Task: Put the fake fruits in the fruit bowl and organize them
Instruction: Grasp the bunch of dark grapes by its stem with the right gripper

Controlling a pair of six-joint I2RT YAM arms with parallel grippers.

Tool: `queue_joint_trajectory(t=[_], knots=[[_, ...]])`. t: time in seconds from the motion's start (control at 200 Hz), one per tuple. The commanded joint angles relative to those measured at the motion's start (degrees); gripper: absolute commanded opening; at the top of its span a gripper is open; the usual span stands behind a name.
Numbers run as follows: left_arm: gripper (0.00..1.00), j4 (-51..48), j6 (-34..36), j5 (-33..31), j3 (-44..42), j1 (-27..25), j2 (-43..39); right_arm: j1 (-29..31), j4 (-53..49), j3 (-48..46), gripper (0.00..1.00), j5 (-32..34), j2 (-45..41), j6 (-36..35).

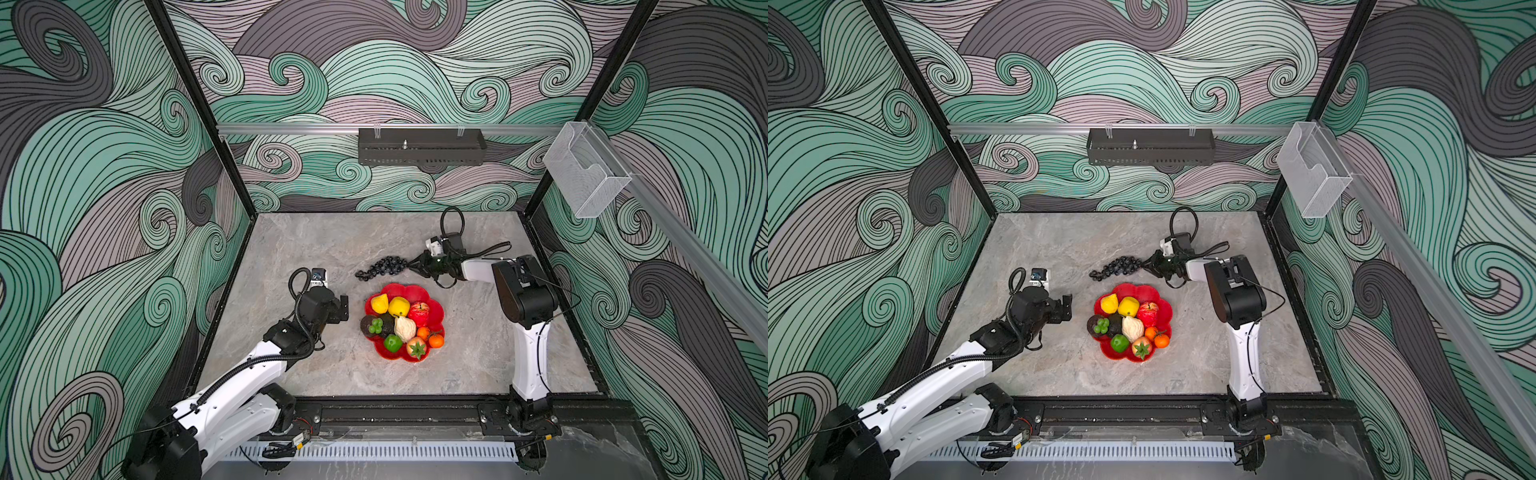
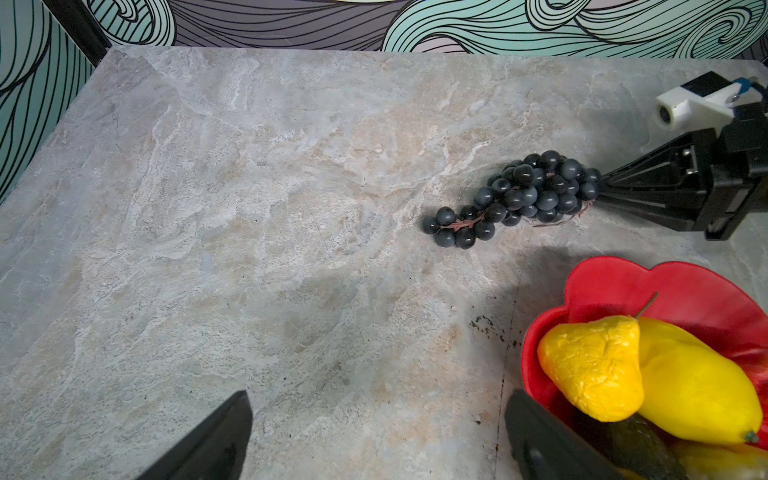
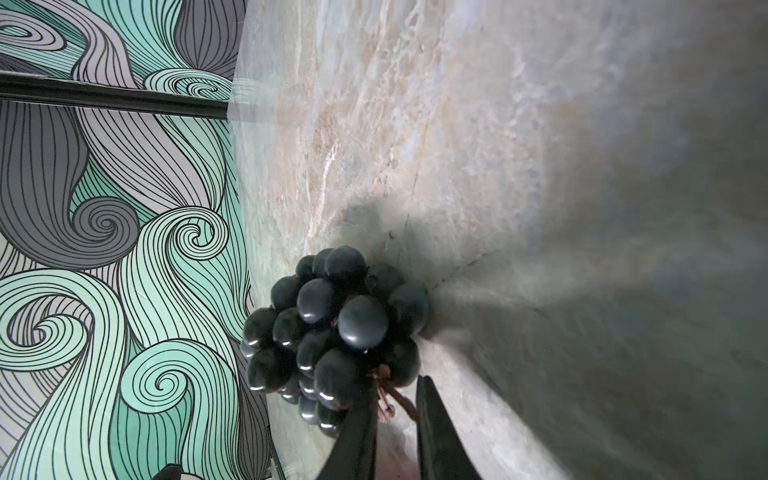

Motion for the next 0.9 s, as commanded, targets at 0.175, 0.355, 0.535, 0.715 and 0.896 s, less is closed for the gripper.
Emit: queue_joint_trajectory(t=[0.175,0.355,0.535,0.715,0.896], knots=[[0.97,-0.32,-0.21,-1.33,1.03,0.40,-0.37,1.41,-1.91,3.29,0.15,0.93,0.69,-3.91],[0.97,-0.39,-0.21,-1.43,1.13,0.37,-0.11,1.61,-3.96,4.98,0.14,2.32,1.43,-4.86],[0.97,-0.39,-0.16,-1.38,1.14,0.38,-0.19,1.08,-3.14,5.04,0.19,3.43,2.25,-3.30],[0.97,-0.50,-0.16,-1.31,1.20,0.40,-0.28,0.39,-0.50,4.07,0.22,2.98,2.97,-1.00],[0.97,-0.41,-0.08,-1.16,1.20,0.34,-0.04,0.35,0.32,3.54,0.22,3.66,2.72,-1.00]])
